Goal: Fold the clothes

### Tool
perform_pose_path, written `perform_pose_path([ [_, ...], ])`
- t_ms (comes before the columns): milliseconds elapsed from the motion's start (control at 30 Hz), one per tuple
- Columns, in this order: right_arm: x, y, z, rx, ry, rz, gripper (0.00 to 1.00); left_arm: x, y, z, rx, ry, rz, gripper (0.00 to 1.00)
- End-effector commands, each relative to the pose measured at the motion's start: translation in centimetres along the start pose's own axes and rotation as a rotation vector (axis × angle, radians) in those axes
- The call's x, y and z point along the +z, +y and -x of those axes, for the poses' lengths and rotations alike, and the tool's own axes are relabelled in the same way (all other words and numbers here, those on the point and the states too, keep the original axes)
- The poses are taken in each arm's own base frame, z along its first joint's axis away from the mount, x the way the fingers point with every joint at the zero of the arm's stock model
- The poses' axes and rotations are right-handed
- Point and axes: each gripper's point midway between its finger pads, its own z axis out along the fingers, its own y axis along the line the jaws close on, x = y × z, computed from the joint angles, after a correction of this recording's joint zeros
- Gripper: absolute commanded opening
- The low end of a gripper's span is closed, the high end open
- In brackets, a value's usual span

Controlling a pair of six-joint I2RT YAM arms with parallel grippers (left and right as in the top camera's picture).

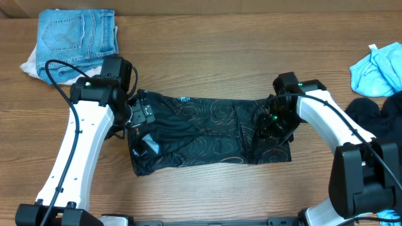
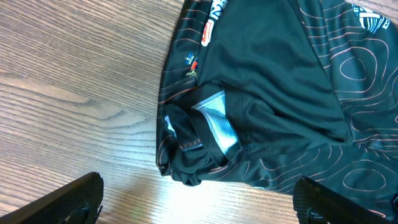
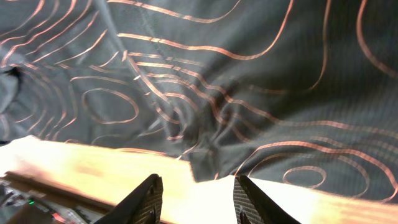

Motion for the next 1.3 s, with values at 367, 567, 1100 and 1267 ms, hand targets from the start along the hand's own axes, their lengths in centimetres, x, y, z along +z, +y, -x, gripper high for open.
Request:
perform_pose_path([
  [367, 5.2, -1.2, -3.1, 0.026, 0.061, 0.081, 0.11, -0.1, -0.3, 0.0, 0.023, -0.003, -0.013, 1.00],
  [567, 5.4, -2.2, -3.7, 0.110, 0.079, 0.031, 0.09, -0.1, -0.3, 0.0, 0.023, -0.002, -0.012, 1.00],
  [1100, -1.1, -3.6, 1.3, 0.221, -0.076, -0.101, 0.32, -0.1, -0.3, -0.1, 0.024, 0.001, -0.010, 1.00],
  [1267, -4.9, -4.6, 4.8, 0.218, -0.208, -0.088, 0.96, -0.1, -0.2, -0.2, 0.023, 0.007, -0.007, 1.00],
])
